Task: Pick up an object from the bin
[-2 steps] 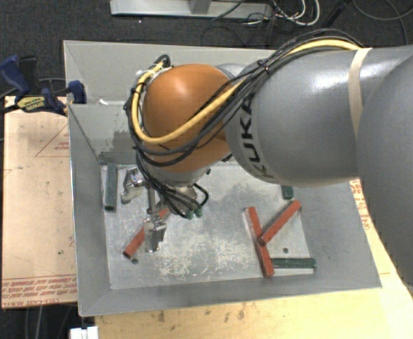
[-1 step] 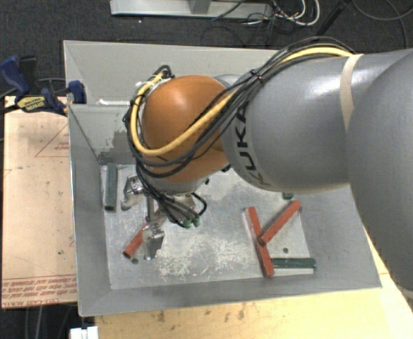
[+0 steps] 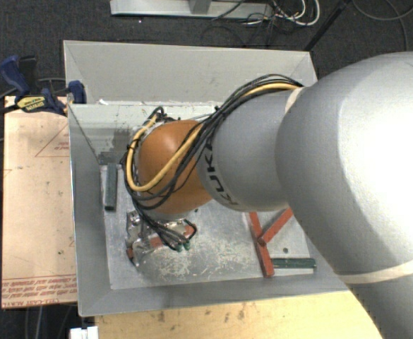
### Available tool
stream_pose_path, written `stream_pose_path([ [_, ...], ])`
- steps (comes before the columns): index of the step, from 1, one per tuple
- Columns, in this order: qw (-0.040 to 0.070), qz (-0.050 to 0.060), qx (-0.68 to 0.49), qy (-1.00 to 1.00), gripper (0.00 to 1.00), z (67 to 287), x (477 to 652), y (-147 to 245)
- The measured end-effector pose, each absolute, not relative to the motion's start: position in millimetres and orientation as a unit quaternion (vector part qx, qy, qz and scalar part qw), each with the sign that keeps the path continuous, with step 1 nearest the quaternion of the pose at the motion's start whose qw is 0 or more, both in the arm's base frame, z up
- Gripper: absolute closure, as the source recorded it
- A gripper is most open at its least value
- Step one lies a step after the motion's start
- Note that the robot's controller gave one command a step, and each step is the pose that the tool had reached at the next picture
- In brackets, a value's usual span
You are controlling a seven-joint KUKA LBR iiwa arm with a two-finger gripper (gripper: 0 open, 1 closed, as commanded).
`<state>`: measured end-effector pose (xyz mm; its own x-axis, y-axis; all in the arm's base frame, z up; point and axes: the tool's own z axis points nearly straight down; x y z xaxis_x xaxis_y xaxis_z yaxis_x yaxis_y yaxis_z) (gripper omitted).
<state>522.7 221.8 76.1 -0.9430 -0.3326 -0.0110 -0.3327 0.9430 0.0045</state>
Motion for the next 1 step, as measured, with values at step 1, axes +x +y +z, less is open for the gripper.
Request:
stream_pose_path([
  [1,0.005,0.003,-0.169,0.986,1.00,76.1,522.8,221.8],
])
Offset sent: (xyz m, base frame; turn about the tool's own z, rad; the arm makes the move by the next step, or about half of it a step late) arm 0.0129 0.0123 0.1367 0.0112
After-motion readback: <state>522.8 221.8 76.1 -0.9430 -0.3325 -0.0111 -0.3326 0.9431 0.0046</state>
